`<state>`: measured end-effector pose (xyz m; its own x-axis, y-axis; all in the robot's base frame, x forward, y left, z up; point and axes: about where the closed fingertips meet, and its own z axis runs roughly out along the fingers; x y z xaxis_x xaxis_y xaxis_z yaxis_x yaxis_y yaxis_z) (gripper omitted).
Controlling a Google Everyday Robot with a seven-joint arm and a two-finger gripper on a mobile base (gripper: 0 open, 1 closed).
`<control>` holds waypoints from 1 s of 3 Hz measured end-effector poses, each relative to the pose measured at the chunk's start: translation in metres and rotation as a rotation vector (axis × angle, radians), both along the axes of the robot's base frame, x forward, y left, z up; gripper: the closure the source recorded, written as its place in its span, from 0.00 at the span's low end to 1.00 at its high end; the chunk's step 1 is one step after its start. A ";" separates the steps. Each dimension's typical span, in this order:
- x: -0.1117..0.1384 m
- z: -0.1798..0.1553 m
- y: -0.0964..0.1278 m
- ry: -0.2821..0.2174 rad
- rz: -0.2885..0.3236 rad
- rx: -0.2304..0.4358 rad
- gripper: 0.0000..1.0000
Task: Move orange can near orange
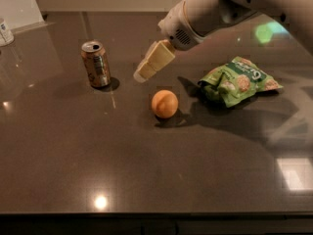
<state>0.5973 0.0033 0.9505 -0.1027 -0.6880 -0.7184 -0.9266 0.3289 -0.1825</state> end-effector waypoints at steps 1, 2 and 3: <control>0.031 -0.023 0.054 0.026 0.036 0.103 0.00; 0.042 -0.035 0.089 0.040 0.078 0.155 0.00; 0.051 -0.043 0.120 0.049 0.110 0.198 0.00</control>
Offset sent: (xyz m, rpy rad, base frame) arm 0.0572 0.1267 -0.0485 0.2218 0.0555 0.1208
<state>0.6479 0.1237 0.9077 -0.0726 -0.5434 -0.8363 -0.9651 0.2498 -0.0786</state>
